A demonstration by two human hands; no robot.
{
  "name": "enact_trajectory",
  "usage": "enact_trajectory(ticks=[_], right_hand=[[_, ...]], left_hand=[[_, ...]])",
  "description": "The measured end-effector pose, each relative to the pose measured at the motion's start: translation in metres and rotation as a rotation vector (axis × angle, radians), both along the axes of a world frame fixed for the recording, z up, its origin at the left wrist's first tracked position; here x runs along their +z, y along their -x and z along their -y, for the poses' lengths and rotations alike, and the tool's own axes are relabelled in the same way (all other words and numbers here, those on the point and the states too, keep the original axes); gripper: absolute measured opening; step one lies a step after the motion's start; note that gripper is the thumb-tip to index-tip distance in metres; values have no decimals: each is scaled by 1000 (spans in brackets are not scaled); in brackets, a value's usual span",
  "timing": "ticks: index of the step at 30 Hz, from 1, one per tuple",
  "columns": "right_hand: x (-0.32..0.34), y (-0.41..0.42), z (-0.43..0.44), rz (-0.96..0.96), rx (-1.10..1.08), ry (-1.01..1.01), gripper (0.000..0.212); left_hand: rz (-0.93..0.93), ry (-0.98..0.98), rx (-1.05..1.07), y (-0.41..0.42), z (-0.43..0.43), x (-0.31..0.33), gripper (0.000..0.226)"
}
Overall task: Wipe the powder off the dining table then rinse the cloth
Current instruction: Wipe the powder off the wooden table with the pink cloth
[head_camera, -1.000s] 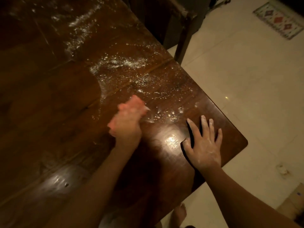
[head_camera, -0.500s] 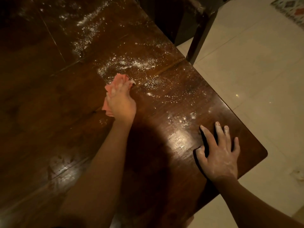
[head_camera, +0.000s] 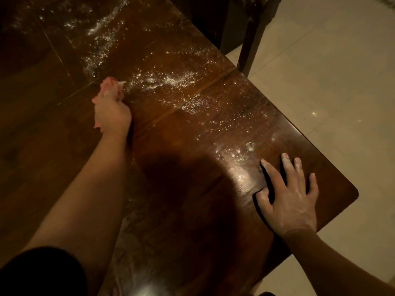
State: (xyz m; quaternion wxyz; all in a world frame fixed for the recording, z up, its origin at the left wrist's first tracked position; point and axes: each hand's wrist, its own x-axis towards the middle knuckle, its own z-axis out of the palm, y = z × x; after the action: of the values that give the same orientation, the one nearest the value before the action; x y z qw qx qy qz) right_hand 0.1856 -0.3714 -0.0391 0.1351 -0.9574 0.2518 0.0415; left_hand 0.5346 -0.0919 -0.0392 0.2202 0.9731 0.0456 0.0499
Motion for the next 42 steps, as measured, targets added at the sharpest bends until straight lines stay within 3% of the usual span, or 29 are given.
enact_trajectory(ticks=[3,7,10,12,16,18,22,26,29,32,34,36,38,42], right_hand=[[-1,0,1,2,10,10,63],[-2,0,2,4,23,15,64],[-2,1,2,10,27,6,63],[-3,1,2,-1,26,3,63],[-4,1,3,-9,28,2,63],[-4,2,3,-12,28,5,63],[-5,2,4,-19,27,6,63],[-4,2,5,-21,35,-10,64],[-2,1,4,-12,24,-23,64],[0,0,4,-29,16,-34,63],[0,0,4,-40,15,-37,64],[0,0,4,-41,15,-41,64],[1,-1,4,-49,15,-43,64],[2,-1,4,-74,13,-48,65]], left_hand=[[44,-42,-42,13,35,-1,48],[99,-20,-473,75,61,-7,45],[-4,-83,-708,115,59,-8,54],[-36,-49,-671,108,48,2,58],[-10,30,-157,37,51,3,45],[3,47,-77,18,78,2,37],[42,-1,-594,49,134,4,38],[-199,-88,-961,113,125,6,53],[-265,-30,-975,119,89,19,65],[-194,-10,-683,85,72,16,75],[-122,-15,-448,65,83,7,58],[-74,-10,-347,63,109,2,45],[-85,0,-463,82,134,2,44],[-158,-83,-951,153,133,5,58]])
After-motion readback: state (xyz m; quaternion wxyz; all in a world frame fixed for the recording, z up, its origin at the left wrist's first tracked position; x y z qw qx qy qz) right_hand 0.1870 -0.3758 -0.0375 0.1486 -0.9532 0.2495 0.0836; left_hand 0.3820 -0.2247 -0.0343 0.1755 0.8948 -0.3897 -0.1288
